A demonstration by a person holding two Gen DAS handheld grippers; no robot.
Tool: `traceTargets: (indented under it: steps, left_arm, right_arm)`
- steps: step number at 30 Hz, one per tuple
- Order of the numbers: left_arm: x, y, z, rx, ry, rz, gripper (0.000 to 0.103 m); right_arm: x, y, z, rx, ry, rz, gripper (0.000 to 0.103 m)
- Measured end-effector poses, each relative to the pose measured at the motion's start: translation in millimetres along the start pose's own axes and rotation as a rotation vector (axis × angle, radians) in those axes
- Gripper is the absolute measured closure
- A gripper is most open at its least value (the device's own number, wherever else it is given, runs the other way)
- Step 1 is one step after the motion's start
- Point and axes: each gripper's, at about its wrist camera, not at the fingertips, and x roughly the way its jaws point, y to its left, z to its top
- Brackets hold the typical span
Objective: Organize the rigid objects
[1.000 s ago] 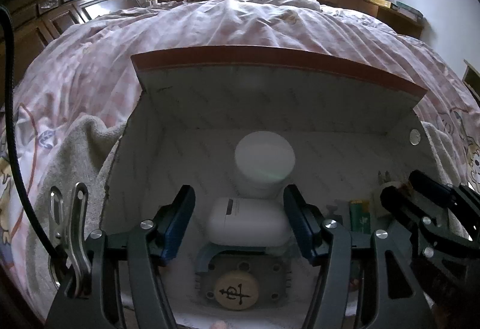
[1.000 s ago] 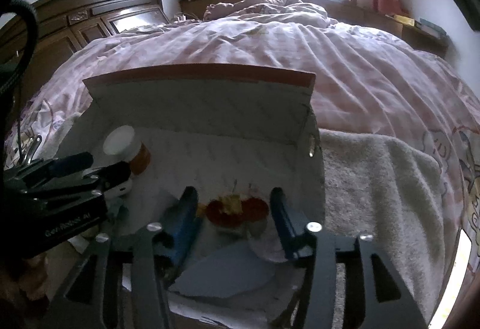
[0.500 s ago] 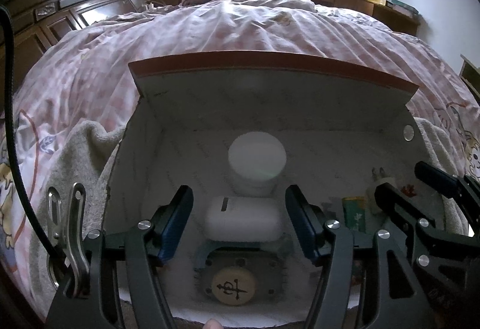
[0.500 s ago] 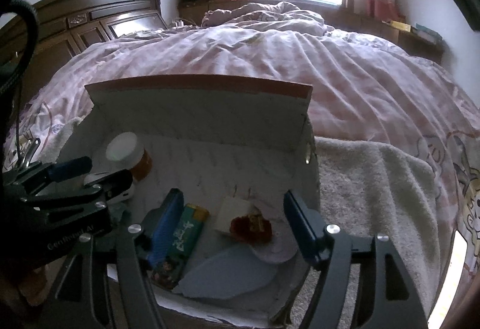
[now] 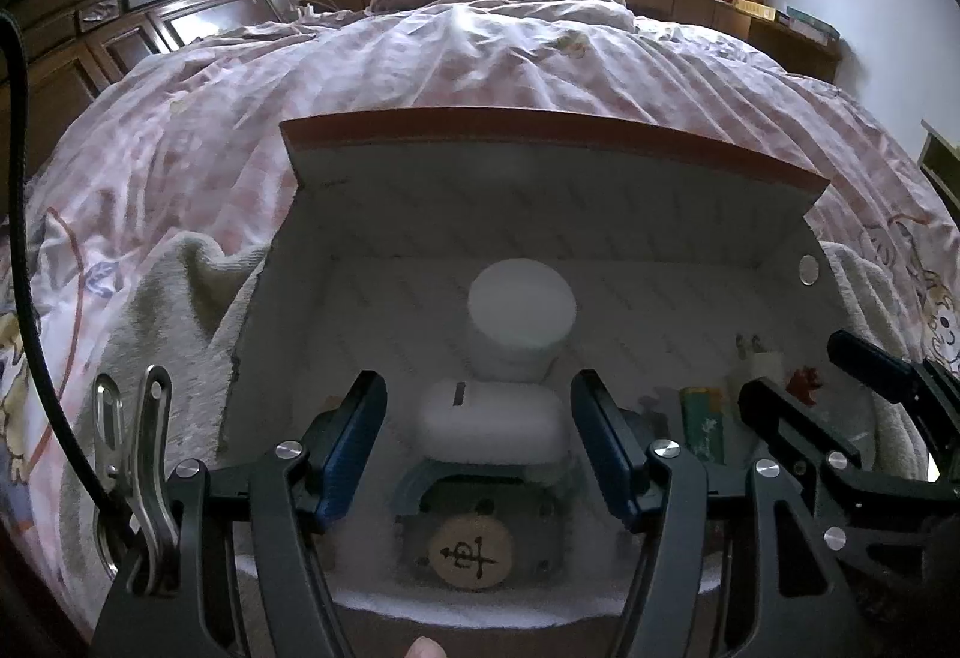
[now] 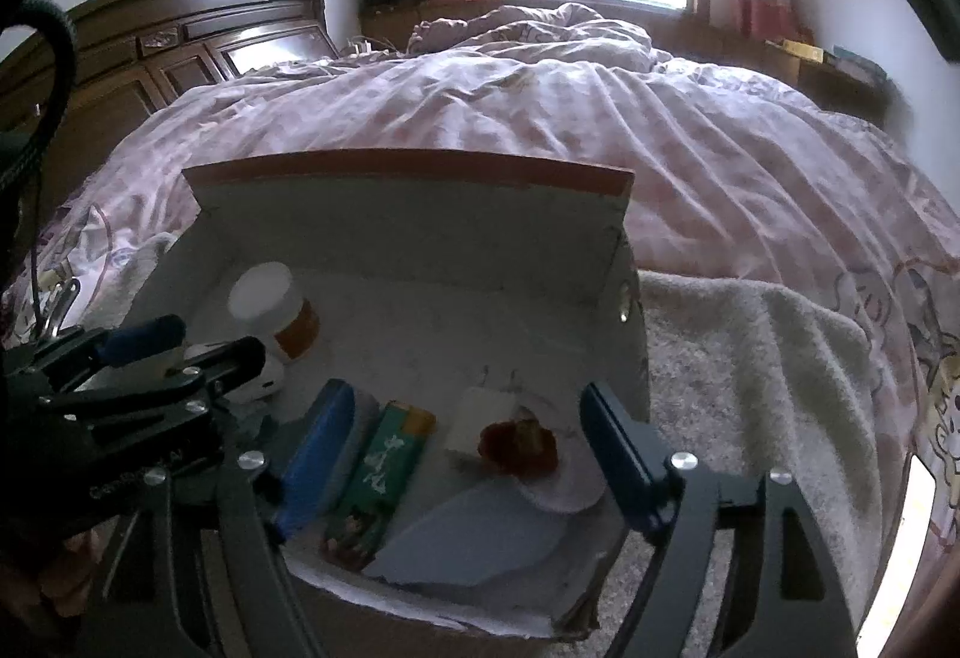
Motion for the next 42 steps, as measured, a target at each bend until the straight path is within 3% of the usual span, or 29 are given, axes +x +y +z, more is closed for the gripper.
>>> traceTargets:
  steps: [19,29,42]
  left_arm:
    - [-61.3,2.6,-28.4,-0.009,-0.040,-0.010,0.038]
    - [-80.9,-0.2,-64.0,-0.004,-0.019,-0.007,0.038]
    - [-64.0,-5.2,-106.3,0.002,0.083,0.001,0.038]
  right_arm:
    - [-55.7,18.5,-12.6,-0.002,-0.052,0.024,0.020]
    - [-77.0,25.2,-51.3,0.006,0.005,0.027,0.020]
    - [-63.2,19.0,-95.3,0.046,0.112,-0.012,0.020]
